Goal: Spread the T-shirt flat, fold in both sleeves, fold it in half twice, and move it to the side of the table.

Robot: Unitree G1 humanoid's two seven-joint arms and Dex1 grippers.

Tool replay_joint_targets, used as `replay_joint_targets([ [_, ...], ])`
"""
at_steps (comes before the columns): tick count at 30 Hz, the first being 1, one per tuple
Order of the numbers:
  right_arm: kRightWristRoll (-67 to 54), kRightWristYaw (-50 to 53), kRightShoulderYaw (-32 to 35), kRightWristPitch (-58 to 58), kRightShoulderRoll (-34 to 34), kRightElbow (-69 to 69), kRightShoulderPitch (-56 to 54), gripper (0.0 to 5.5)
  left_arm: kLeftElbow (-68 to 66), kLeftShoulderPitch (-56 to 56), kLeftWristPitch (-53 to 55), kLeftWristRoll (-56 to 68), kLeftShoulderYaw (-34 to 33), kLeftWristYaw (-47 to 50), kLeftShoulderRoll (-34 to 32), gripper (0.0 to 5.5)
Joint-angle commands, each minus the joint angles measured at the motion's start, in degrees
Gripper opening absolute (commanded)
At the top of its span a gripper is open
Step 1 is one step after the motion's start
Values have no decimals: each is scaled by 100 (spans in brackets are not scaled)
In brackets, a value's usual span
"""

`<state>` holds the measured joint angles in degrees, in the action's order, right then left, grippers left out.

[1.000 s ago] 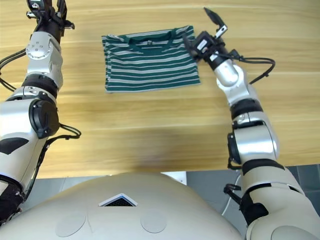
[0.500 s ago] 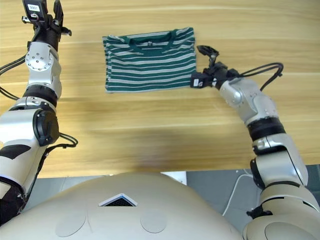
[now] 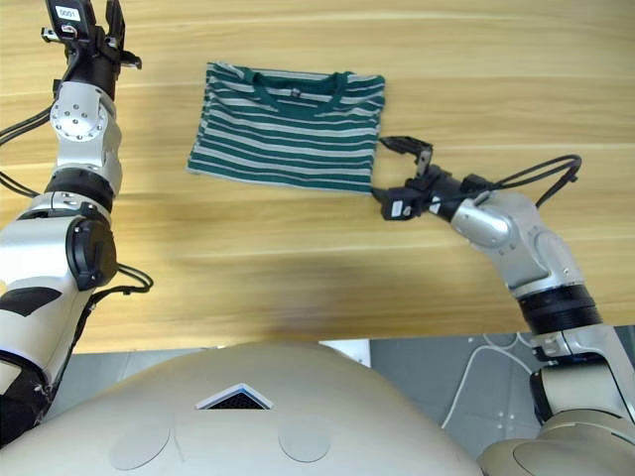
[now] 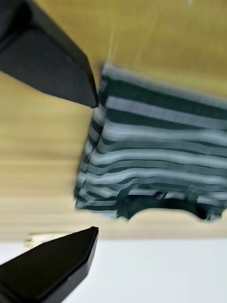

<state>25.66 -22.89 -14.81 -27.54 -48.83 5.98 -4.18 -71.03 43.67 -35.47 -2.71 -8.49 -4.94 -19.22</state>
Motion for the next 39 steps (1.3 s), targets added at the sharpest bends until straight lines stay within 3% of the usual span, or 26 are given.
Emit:
replay_joint_targets([
  [1, 84, 25, -10, 115, 362, -202, -291, 465, 89, -66, -76, -94, 79, 93, -6, 173],
  [11, 958, 146, -650, 263, 1188, 469, -916, 465, 193, -144, -249, -134, 212, 167, 85, 173],
  [15, 1655, 697, -815, 548, 1209, 1521, -1306, 465, 214, -162, -276, -145, 240, 170, 105, 173],
  [19, 1624, 657, -911, 419, 1058, 1452, -1150, 465, 215, -187, -299, -155, 257, 180, 105, 173],
  [27, -1609, -1202, -1098, -1226, -448, -2047, 753, 465, 213, -199, -311, -165, 275, 204, 100, 173],
  [31, -3103, -1523, -953, -1619, -689, -2818, 943, 465, 241, -180, -330, -173, 284, 194, 115, 173],
  [33, -3141, -1435, -867, -1179, -247, -2601, 624, 465, 280, -185, -369, -174, 288, 182, 107, 173],
  [39, -1402, -423, -784, 30, 1453, -1262, -636, 465, 387, -214, -465, -186, 312, 188, 92, 173],
])
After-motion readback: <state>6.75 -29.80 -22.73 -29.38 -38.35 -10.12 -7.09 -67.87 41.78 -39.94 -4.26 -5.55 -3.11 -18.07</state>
